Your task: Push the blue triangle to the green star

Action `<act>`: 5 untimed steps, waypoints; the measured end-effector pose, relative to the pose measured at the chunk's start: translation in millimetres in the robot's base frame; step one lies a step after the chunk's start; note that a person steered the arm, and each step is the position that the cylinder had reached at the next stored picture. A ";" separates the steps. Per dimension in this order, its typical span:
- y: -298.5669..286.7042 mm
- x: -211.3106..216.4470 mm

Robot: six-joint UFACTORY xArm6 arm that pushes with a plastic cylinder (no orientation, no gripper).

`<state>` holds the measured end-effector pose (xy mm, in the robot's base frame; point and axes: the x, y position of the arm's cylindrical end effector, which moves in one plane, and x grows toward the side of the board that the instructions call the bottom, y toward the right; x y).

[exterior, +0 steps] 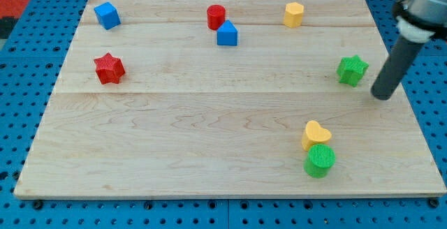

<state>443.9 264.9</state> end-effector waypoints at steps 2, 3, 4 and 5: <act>-62.7 -15.8; -78.2 -15.9; -37.4 7.5; 1.1 52.4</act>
<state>496.3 265.9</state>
